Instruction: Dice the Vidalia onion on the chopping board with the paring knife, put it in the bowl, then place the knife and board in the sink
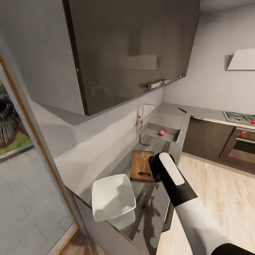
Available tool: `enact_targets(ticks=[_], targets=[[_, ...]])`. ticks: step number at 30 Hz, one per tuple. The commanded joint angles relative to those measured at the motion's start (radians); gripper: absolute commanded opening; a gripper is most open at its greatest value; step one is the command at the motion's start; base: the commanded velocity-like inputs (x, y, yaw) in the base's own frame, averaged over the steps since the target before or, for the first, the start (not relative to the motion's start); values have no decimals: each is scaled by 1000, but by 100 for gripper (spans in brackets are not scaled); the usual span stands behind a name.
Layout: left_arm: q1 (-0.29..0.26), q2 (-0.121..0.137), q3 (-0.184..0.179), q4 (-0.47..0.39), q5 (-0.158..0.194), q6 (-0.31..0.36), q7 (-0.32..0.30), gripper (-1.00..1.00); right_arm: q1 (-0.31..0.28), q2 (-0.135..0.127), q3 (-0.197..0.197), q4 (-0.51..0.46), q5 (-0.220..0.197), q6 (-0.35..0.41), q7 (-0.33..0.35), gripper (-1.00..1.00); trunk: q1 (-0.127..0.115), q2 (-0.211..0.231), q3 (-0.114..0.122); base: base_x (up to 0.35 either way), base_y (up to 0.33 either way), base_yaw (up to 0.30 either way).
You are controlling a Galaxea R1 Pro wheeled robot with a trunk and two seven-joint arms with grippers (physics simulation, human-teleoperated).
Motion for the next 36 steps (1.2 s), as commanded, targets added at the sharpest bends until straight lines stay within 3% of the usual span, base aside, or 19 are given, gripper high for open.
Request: enact_targets(ticks=[1,7,12,14,24,36], targets=[[0,0,0,-1,1,-2,0,100,-1,0,9,0,-4,-11,-1,100,1,-2,-2,0,0,0],[0,0,0,-1,1,-2,0,100,-1,5,23,26,-7,-10,4,100,1,-2,-2,0,0,0],[0,0,0,-1,1,-2,0,100,-2,13,26,131,-9,-10,128,100,1,-2,-2,0,0,0],[0,0,0,-1,1,-2,0,100,-7,13,26,155,-9,-10,146,100,1,-2,-2,0,0,0],[0,0,0,-1,1,-2,0,100,-28,14,25,237,-7,-9,166,100,1,-2,-2,0,0,0],[0,1,0,-1,1,-2,0,100,-42,14,25,252,-10,-10,167,100,1,-2,-2,0,36,0]])
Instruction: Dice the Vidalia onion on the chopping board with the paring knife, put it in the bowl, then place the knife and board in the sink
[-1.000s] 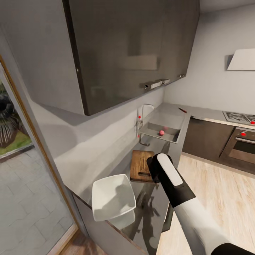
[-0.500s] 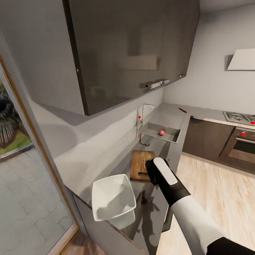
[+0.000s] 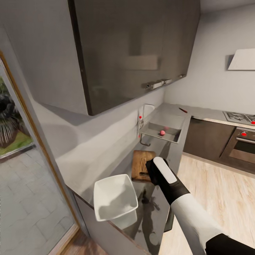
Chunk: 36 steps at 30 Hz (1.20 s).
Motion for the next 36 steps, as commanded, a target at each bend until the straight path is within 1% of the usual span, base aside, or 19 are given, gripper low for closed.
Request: enact_targets(ticks=[1,9,17,21,24,25,26,29,36], targets=[[0,0,0,-1,1,-2,0,100,-1,0,2,0,-5,-10,-2,100,1,-2,-2,0,234,0],[0,0,0,-1,1,-3,0,100,-1,0,1,0,-4,-10,-2,100,1,-2,-2,0,87,-7],[0,0,0,-1,1,-3,0,100,-1,0,1,0,-5,-10,-3,100,1,-2,-2,0,5,-196],[0,0,0,-1,1,-3,0,100,-1,0,1,0,-3,-11,-6,100,1,-2,-2,0,0,-65],[0,0,0,-1,1,-2,0,100,-1,0,-8,2,0,-12,-17,100,1,-2,-2,0,0,-6],[0,0,0,-1,1,-2,0,100,-1,0,-16,2,0,-12,-24,100,1,-2,-2,0,0,-3],[0,0,0,-1,1,-2,0,100,-1,0,-32,3,0,-12,-36,100,1,-2,-2,0,0,-1],[0,0,0,-1,1,-2,0,100,-1,0,-43,3,-1,-12,-43,100,1,-2,-2,0,22,0],[0,0,0,-1,1,-2,0,100,-1,0,-46,3,-1,-12,-44,100,1,-2,-2,0,234,0]])
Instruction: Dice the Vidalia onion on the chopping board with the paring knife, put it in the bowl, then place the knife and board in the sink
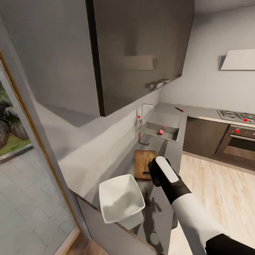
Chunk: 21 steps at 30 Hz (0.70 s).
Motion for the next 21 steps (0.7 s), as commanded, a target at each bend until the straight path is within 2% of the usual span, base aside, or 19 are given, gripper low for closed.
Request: enact_targets(ticks=[1,6,21], targets=[[0,0,0,-1,1,-2,0,100,-1,0,1,0,-5,-10,-2,100,1,-2,-2,0,280,0],[0,0,0,-1,1,-3,0,100,-1,0,1,0,-5,-10,-2,100,1,-2,-2,0,123,0],[0,0,0,-1,1,-3,0,100,-1,-1,2,0,-6,-9,-2,100,1,-2,-7,0,7,0]])
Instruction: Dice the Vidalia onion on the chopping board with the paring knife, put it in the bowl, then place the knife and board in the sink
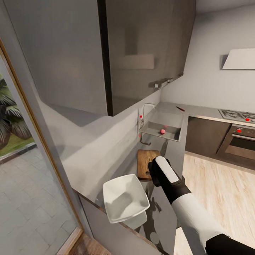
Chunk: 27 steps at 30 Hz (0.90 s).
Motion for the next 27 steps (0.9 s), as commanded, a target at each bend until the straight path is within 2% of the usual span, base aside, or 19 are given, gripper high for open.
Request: enact_targets(ticks=[1,12,14,17,19,22,27], targets=[[0,0,0,-1,1,-2,0,100,-1,0,2,0,-5,-10,-2,100,1,-2,-3,0,0,0],[0,-1,0,-1,1,-2,0,100,-1,0,2,2,-1,-12,-9,100,1,-2,-5,0,0,0],[0,-1,0,-1,1,-2,0,100,-1,-1,0,12,0,-16,-37,100,1,-2,-5,0,0,0],[0,-1,0,-1,1,-2,0,100,-1,-1,-5,28,0,-57,-177,100,1,-2,-5,0,0,0],[0,-1,0,-1,1,-2,0,100,-1,-1,-6,30,0,-73,-226,100,1,-2,-5,0,0,0],[0,-1,0,-1,1,-2,0,100,-1,-2,-8,31,-2,-85,-260,100,1,-2,-5,0,0,0],[0,-1,0,-1,0,-2,0,100,-1,-2,-10,28,-3,-89,-274,100,1,-2,-5,0,0,0]])
